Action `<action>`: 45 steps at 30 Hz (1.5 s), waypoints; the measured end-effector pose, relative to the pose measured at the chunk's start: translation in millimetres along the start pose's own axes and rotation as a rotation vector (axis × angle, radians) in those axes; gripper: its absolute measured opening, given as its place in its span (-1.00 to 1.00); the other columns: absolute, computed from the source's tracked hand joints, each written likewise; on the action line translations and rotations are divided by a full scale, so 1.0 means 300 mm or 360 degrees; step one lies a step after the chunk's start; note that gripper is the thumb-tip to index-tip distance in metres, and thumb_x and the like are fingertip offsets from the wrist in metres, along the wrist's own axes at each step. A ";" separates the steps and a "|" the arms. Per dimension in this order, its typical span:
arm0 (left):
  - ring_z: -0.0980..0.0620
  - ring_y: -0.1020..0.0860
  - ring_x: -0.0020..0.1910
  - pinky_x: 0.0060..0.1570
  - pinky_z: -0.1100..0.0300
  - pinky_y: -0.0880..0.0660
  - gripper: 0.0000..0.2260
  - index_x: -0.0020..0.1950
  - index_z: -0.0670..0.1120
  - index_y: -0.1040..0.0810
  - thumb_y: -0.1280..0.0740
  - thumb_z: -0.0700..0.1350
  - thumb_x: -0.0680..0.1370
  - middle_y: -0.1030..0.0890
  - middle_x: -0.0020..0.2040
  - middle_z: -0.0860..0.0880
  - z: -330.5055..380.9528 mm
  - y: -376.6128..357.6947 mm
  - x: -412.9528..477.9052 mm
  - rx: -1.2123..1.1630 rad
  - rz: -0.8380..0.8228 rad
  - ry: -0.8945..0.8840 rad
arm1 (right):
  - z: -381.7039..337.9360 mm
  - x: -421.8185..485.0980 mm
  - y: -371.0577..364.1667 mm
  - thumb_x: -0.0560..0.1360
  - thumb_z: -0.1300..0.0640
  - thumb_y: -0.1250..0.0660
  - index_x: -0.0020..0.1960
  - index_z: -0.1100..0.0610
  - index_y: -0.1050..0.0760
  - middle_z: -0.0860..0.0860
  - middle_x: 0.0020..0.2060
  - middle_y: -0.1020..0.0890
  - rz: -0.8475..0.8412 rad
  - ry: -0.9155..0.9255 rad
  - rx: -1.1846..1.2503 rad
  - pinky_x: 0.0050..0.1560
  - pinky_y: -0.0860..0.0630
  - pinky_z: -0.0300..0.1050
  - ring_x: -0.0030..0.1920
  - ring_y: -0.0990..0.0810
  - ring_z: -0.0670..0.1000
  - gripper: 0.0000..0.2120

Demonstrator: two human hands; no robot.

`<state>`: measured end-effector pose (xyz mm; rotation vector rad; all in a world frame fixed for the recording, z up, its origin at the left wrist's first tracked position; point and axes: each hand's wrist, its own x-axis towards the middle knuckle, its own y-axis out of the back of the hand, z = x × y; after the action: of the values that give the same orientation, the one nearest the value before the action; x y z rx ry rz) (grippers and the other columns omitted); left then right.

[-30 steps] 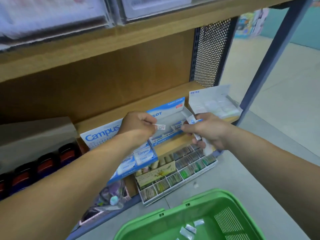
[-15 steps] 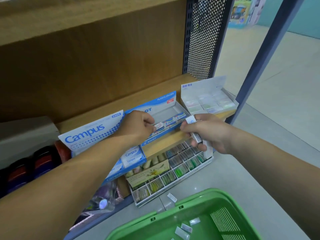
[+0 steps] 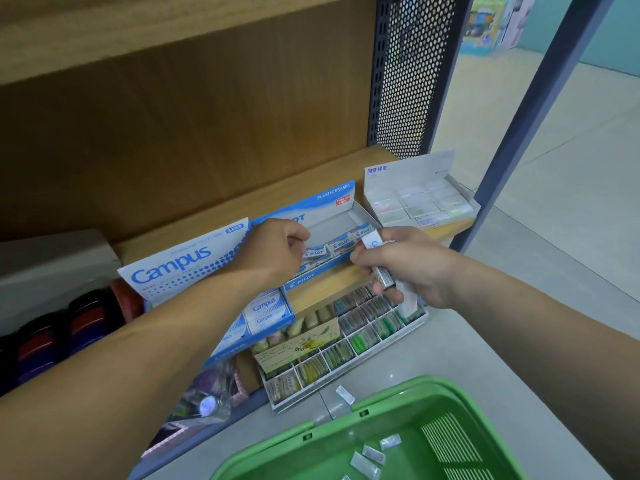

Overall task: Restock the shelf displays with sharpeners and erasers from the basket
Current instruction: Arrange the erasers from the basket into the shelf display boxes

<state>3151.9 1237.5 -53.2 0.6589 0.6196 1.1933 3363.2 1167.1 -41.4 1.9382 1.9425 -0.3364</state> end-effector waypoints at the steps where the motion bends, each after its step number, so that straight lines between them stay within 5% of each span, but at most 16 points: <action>1: 0.11 -0.65 0.00 0.04 0.26 -0.52 -0.81 0.19 0.00 -0.66 -0.34 -0.17 0.63 -0.68 0.03 0.06 -0.001 -0.004 0.002 0.0000 -0.0011 0.0008 | 0.000 0.000 -0.001 0.52 0.20 -0.47 0.06 0.18 -0.57 0.11 -0.30 -0.59 -0.0001 -0.0003 -0.0003 -0.52 -0.29 -0.22 -0.44 -0.53 0.10 -0.84; 5: 0.21 -0.64 -0.14 -0.08 0.32 -0.55 -0.86 0.11 0.00 -0.69 -0.44 -0.16 0.58 -0.68 -0.11 0.11 0.004 -0.007 -0.004 -0.0092 0.0039 -0.0014 | 0.003 -0.002 0.000 0.52 0.19 -0.46 0.08 0.20 -0.58 0.12 -0.29 -0.59 -0.0010 -0.0012 -0.0050 -0.52 -0.30 -0.22 -0.42 -0.53 0.10 -0.83; 9: 0.08 -0.64 -0.03 0.09 0.14 -0.57 -0.84 0.17 -0.02 -0.67 -0.41 -0.12 0.60 -0.66 -0.01 0.08 0.037 0.004 -0.035 0.0130 0.0170 -0.0113 | 0.019 -0.036 0.003 0.54 0.23 -0.42 0.01 0.19 -0.56 0.12 -0.32 -0.57 -0.0083 -0.0003 -0.0202 -0.50 -0.25 -0.22 -0.45 -0.54 0.07 -0.92; 12: 0.10 -0.53 -0.13 -0.07 0.21 -0.46 -0.87 0.07 -0.04 -0.68 -0.36 -0.15 0.58 -0.59 -0.07 0.08 0.109 0.015 -0.142 0.0295 0.0482 -0.0779 | 0.078 -0.076 0.037 0.54 0.23 -0.39 -0.07 0.16 -0.54 0.04 -0.39 -0.58 -0.0132 -0.0056 -0.0509 -0.50 -0.24 -0.20 -0.44 -0.49 0.11 -0.96; 14: 0.09 -0.53 -0.19 -0.13 0.22 -0.44 -0.89 0.01 -0.02 -0.67 -0.36 -0.14 0.54 -0.61 -0.14 0.08 0.141 -0.043 -0.253 0.0260 0.0244 -0.1059 | 0.157 -0.102 0.071 0.52 0.19 -0.39 -0.10 0.08 -0.54 0.10 -0.34 -0.57 -0.0106 -0.0082 -0.0705 -0.52 -0.28 -0.22 -0.45 -0.50 0.12 -0.95; 17: -0.05 -0.59 -0.10 -0.06 0.06 -0.55 -0.82 -0.03 -0.03 -0.60 -0.22 -0.05 0.54 -0.66 -0.12 -0.01 0.073 -0.236 -0.354 0.0607 -0.0553 -0.0830 | 0.285 -0.139 0.107 0.52 0.05 -0.41 -0.07 -0.04 -0.44 0.21 -0.32 -0.62 -0.0064 -0.0160 -0.0985 -0.55 -0.30 -0.23 -0.52 -0.52 0.09 -0.87; 19: -0.14 -0.61 -0.07 -0.03 0.03 -0.58 -0.83 -0.09 -0.09 -0.54 -0.18 -0.10 0.59 -0.64 -0.14 -0.06 -0.009 -0.346 -0.375 0.0611 -0.0851 -0.0390 | 0.340 -0.166 0.121 0.55 0.02 -0.41 -0.10 0.00 -0.46 0.14 -0.41 -0.54 -0.0015 -0.0153 -0.1075 -0.59 -0.29 -0.27 -0.54 -0.50 0.08 -0.86; 22: 0.02 -0.46 -0.19 -0.11 0.22 -0.46 -0.77 -0.10 -0.05 -0.57 -0.20 -0.13 0.70 -0.59 -0.22 0.00 -0.077 -0.416 -0.416 0.0131 -0.0947 0.0200 | 0.384 -0.181 0.155 0.55 0.00 -0.41 -0.11 0.08 -0.46 0.10 -0.39 -0.51 0.0091 -0.0130 -0.1000 -0.59 -0.30 -0.25 -0.48 -0.52 0.10 -0.80; 23: 0.05 -0.59 -0.09 -0.06 0.23 -0.46 -0.77 0.03 -0.06 -0.62 -0.19 -0.08 0.72 -0.64 -0.14 0.01 -0.083 -0.425 -0.436 0.0024 -0.0990 0.0305 | 0.390 -0.178 0.168 0.55 -0.02 -0.41 -0.10 0.03 -0.43 0.11 -0.36 -0.54 0.0103 -0.0138 -0.0987 -0.58 -0.31 -0.23 -0.48 -0.54 0.09 -0.81; 24: 0.08 -0.59 0.13 0.02 0.24 -0.47 -0.75 0.16 -0.09 -0.63 -0.18 -0.05 0.73 -0.67 0.07 -0.04 -0.090 -0.434 -0.448 -0.0021 -0.1015 0.0361 | 0.392 -0.177 0.180 0.55 -0.04 -0.42 -0.05 0.00 -0.41 0.13 -0.32 -0.58 0.0095 -0.0147 -0.0981 -0.56 -0.32 -0.22 -0.48 -0.54 0.09 -0.80; 26: 0.10 -0.58 0.11 0.11 0.30 -0.40 -0.75 0.26 -0.04 -0.63 -0.21 -0.03 0.72 -0.66 0.14 0.04 -0.090 -0.443 -0.456 -0.0039 -0.1079 0.0414 | 0.402 -0.171 0.198 0.55 -0.04 -0.42 0.01 0.05 -0.40 0.18 -0.24 -0.63 0.0083 -0.0159 -0.0972 -0.55 -0.31 -0.22 -0.52 -0.53 0.05 -0.76; 30: 0.11 -0.58 -0.11 -0.13 0.28 -0.54 -0.86 0.16 0.03 -0.67 -0.32 -0.05 0.67 -0.63 -0.02 0.04 -0.119 -0.432 -0.381 -0.0134 -0.1323 0.0538 | 0.431 -0.160 0.190 0.55 0.05 -0.43 -0.04 0.20 -0.52 0.16 -0.28 -0.61 -0.0035 -0.0187 -0.0841 -0.54 -0.29 -0.21 -0.49 -0.51 0.09 -0.78; 33: 0.09 -0.63 -0.11 -0.14 0.29 -0.58 -0.80 0.25 -0.10 -0.63 -0.40 -0.12 0.63 -0.68 0.03 -0.04 -0.197 -0.511 -0.319 -0.0113 -0.1229 0.0448 | 0.473 -0.143 0.178 0.55 0.05 -0.45 -0.08 0.21 -0.55 0.13 -0.27 -0.62 -0.0093 -0.0219 -0.0730 -0.54 -0.31 -0.19 -0.49 -0.50 0.06 -0.78; 38: -0.04 -0.46 0.39 0.42 0.15 -0.36 -0.56 0.50 -0.09 -0.46 -0.38 -0.06 0.63 -0.46 0.46 -0.05 -0.329 -0.736 -0.280 0.0202 -0.1192 0.0092 | 0.541 -0.140 0.184 0.53 0.03 -0.48 -0.16 0.20 -0.58 0.13 -0.32 -0.65 -0.0050 -0.0307 -0.0550 -0.40 -0.40 -0.04 -0.43 -0.47 0.05 -0.75; 41: -0.05 -0.43 0.45 0.38 0.20 -0.32 -0.52 0.54 -0.08 -0.42 -0.37 -0.05 0.63 -0.42 0.51 -0.04 -0.387 -0.805 -0.234 0.0358 -0.1217 -0.0098 | 0.578 -0.140 0.192 0.54 0.04 -0.47 -0.15 0.22 -0.60 0.04 -0.41 -0.63 0.0047 -0.0382 -0.0421 -0.39 -0.39 -0.08 -0.43 -0.46 0.05 -0.76; 45: -0.09 -0.49 0.28 0.24 0.18 -0.38 -0.65 0.42 -0.11 -0.49 -0.32 -0.17 0.62 -0.43 0.41 -0.07 -0.477 -0.834 -0.248 0.0531 -0.1221 -0.0404 | 0.609 -0.135 0.199 0.55 0.08 -0.46 -0.19 0.22 -0.58 -0.08 -0.53 -0.54 0.0102 -0.0468 -0.0338 -0.47 -0.33 -0.18 -0.53 -0.40 -0.01 -0.76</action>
<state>3184.2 1126.7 -327.5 0.7406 0.7665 0.2886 3439.0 1054.4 -183.3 1.7046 1.6532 -0.3590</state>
